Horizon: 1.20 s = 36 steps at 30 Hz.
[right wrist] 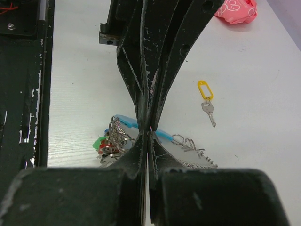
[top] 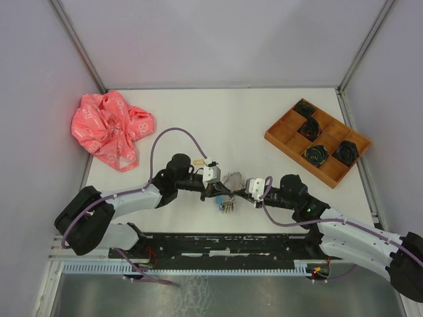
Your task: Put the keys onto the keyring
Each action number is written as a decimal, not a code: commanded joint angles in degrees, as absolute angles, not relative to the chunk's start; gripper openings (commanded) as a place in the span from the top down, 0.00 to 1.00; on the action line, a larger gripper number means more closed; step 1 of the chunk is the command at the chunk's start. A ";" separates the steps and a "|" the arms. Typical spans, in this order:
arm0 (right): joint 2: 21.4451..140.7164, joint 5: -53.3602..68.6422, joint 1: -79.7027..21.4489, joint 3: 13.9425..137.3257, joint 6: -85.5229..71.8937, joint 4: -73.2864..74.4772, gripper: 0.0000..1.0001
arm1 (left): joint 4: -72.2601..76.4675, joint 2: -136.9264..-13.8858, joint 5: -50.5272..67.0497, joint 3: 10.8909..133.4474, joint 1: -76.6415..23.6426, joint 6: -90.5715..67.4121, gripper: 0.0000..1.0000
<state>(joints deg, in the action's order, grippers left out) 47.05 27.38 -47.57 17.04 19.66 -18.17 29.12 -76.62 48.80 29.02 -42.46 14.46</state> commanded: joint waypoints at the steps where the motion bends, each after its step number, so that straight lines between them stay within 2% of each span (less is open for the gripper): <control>1: 44.68 27.48 -47.37 20.79 20.81 -20.06 0.99 | 28.58 -76.47 50.45 31.16 -42.27 16.15 0.97; 6: 42.83 25.57 -47.37 23.40 24.61 -9.79 0.99 | 24.87 -74.36 49.84 31.84 -42.35 15.69 0.97; 11: 43.43 23.79 -47.37 27.48 27.93 1.59 0.90 | 23.72 -72.67 49.37 32.36 -42.77 14.16 0.97; 15: 44.54 23.75 -47.37 28.37 27.86 3.74 0.88 | 22.32 -73.04 48.08 33.34 -43.60 13.58 0.97; 24: 48.33 25.91 -47.37 30.28 26.24 5.25 0.75 | 22.73 -75.10 44.60 34.45 -44.51 10.66 0.97; 31: 48.43 21.65 -47.37 30.03 20.10 8.49 0.64 | 20.57 -76.46 41.62 34.40 -44.76 9.15 0.97; 34: 46.86 14.47 -47.37 28.68 8.82 6.45 0.58 | 17.37 -74.95 35.75 33.79 -46.64 9.34 0.79; 36: 45.94 9.79 -47.37 28.11 1.76 6.81 0.54 | 16.46 -74.28 33.99 33.27 -47.83 8.21 0.74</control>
